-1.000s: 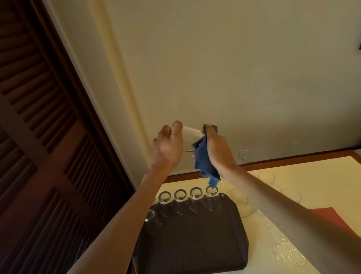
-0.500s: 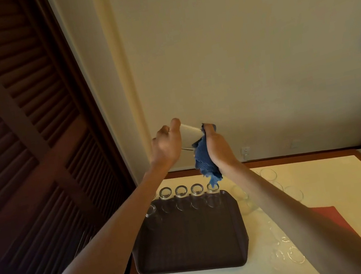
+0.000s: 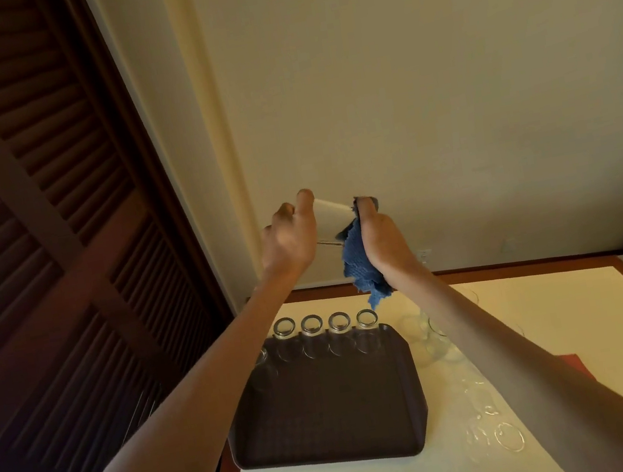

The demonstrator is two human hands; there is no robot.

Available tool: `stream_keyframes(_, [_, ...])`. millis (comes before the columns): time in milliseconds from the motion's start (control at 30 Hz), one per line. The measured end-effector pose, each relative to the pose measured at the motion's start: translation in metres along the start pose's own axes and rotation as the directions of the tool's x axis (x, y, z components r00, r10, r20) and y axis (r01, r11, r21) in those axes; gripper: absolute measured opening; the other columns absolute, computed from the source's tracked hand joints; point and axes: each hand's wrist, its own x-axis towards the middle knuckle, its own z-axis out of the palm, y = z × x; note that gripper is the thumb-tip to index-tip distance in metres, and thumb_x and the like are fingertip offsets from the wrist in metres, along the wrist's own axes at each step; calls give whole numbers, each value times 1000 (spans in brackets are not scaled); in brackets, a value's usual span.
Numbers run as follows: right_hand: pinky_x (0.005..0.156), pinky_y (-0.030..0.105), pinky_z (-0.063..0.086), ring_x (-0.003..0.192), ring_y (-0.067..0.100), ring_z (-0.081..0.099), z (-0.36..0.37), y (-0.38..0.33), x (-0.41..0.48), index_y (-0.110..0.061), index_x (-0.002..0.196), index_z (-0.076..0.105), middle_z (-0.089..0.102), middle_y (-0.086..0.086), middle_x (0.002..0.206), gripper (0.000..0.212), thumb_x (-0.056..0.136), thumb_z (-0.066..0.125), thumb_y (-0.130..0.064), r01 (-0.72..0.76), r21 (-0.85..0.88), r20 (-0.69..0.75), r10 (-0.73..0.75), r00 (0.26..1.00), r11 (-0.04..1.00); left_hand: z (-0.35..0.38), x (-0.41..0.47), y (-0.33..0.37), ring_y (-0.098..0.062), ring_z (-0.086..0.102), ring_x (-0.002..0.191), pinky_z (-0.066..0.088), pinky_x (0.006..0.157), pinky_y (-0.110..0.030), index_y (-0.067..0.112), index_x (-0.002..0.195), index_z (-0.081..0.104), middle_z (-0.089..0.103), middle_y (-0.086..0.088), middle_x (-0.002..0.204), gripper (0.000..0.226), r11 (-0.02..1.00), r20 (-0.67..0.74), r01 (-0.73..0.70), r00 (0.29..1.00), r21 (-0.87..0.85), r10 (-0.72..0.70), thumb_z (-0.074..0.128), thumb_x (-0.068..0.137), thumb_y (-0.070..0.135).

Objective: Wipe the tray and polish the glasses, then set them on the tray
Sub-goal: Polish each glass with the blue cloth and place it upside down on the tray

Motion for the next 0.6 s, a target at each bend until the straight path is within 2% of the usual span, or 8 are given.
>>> stream_keyframes(67, [49, 17, 47, 54, 13, 63, -1, 0, 0, 4, 96, 66, 70, 6, 68, 56, 105, 28, -36, -20, 51, 10, 19, 1000, 998, -2, 1, 3, -37, 60, 88, 46, 77, -42, 13, 86, 50, 60, -15, 86, 55, 1000, -33, -7, 999, 24, 8, 25, 86, 63])
stream_keyframes(167, [77, 38, 54, 78, 29, 67, -1, -8, 5, -7, 89, 64, 71, 15, 78, 46, 99, 33, -40, -185, 96, 95, 176, 980, 978, -4, -6, -4, -15, 51, 59, 35, 56, -29, 15, 85, 50, 50, 5, 63, 54, 951, -249, -297, 918, 86, 309, 31, 93, 65])
stream_keyframes(233, [79, 44, 52, 85, 37, 67, 0, -10, 5, -9, 92, 58, 69, 20, 83, 39, 97, 35, -40, -241, 85, 119, 230, 966, 967, -4, -7, -14, -10, 45, 50, 29, 51, -27, 18, 87, 48, 45, 8, 57, 48, 893, -276, -441, 850, 97, 449, 32, 97, 62])
stream_keyframes(300, [77, 41, 52, 82, 35, 67, 1, -6, 4, -6, 93, 59, 69, 24, 87, 45, 99, 32, -42, -191, 45, 94, 186, 978, 980, -1, -8, -19, -13, 46, 54, 31, 54, -30, 18, 87, 47, 46, 7, 60, 49, 909, -272, -417, 874, 12, 404, 30, 96, 63])
stream_keyframes(400, [61, 39, 52, 72, 35, 64, 5, 3, 0, 6, 101, 60, 70, 26, 88, 59, 102, 26, -41, 62, -67, -18, -63, 998, 996, 1, -5, -9, -26, 60, 85, 47, 76, -41, 12, 92, 57, 62, -5, 85, 60, 988, -85, -110, 991, -105, 102, 27, 89, 64])
stream_keyframes(467, [57, 39, 52, 71, 35, 64, 6, 10, 1, 7, 101, 58, 71, 20, 82, 58, 101, 25, -41, 127, -93, -34, -131, 991, 988, 1, -3, -7, -32, 60, 95, 47, 86, -45, 10, 93, 60, 64, -12, 93, 63, 996, -18, 21, 1000, -89, -22, 27, 87, 64])
stream_keyframes(533, [57, 28, 49, 66, 24, 61, 6, 8, 4, 0, 95, 59, 69, 10, 76, 51, 104, 26, -37, 22, -46, -2, -22, 1000, 999, -2, -5, -8, -26, 60, 82, 46, 73, -40, 11, 88, 58, 63, -7, 82, 63, 997, -106, -75, 992, -31, 71, 27, 88, 66])
stream_keyframes(600, [60, 28, 47, 61, 23, 58, 3, 0, 4, -7, 90, 57, 68, 13, 79, 45, 100, 29, -41, -228, 50, 124, 220, 968, 972, -4, -9, -14, -15, 52, 59, 36, 57, -30, 13, 86, 53, 52, 4, 63, 56, 954, -241, -290, 924, 69, 298, 31, 93, 65])
